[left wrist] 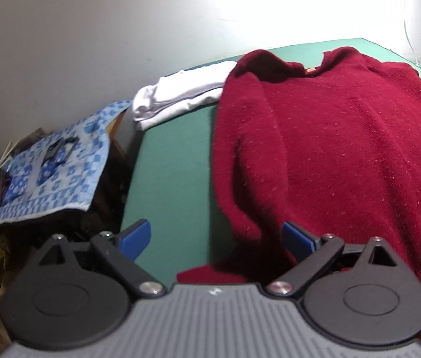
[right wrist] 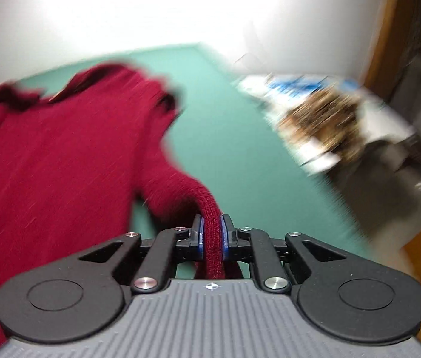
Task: Fold clothes
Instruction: 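Lower the sweater onto the table and open both grippers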
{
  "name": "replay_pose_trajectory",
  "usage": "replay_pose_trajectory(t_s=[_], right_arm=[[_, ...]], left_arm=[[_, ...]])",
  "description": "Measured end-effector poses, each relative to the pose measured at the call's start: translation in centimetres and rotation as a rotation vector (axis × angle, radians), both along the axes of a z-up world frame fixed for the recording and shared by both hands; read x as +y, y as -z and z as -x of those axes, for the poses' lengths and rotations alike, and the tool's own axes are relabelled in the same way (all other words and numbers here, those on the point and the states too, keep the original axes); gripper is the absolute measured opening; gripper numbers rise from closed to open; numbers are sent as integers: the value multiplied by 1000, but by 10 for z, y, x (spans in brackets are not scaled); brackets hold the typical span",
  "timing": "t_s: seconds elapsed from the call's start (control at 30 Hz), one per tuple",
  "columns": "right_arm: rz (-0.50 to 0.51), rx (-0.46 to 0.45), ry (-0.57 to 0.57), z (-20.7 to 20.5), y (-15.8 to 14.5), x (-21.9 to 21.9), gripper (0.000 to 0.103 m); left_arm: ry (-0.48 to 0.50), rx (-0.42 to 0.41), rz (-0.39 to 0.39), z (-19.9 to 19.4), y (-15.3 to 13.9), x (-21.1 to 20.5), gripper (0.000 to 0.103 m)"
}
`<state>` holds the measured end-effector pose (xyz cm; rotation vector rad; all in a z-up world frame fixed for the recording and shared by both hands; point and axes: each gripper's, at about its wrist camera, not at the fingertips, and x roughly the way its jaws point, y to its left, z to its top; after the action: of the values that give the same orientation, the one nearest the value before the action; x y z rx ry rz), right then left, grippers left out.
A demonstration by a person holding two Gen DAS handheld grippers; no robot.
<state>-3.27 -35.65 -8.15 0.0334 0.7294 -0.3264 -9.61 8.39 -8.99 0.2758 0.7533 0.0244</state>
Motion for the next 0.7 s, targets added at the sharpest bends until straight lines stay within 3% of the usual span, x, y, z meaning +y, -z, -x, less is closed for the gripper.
replay_pose_trajectory(t_s=[0.13, 0.2, 0.23, 0.27, 0.3, 0.4, 0.5, 0.6, 0.7], right_arm=[[5, -61, 167, -16, -26, -56, 13], [-45, -45, 181, -23, -26, -75, 22], [-90, -16, 143, -27, -20, -77, 28], [-135, 12, 105, -30, -14, -80, 46], [-166, 52, 57, -32, -6, -77, 57], [-107, 131, -58, -23, 9, -51, 55], [-131, 155, -362, 10, 5, -23, 53], [-305, 226, -605, 38, 6, -10, 54], [-433, 296, -721, 53, 17, 0, 56]], left_arm=[[-4, 24, 47, 12, -5, -5, 97], [13, 45, 90, 15, -5, -12, 97], [13, 57, 104, 16, -4, -17, 98], [14, 69, 119, 16, -2, -23, 98], [13, 82, 134, 17, 0, -28, 98], [-27, 130, 169, 20, 7, -38, 97], [-65, 167, 192, 29, 11, -44, 97], [-87, 205, 230, 40, 15, -48, 95], [-85, 216, 234, 45, 20, -58, 94]])
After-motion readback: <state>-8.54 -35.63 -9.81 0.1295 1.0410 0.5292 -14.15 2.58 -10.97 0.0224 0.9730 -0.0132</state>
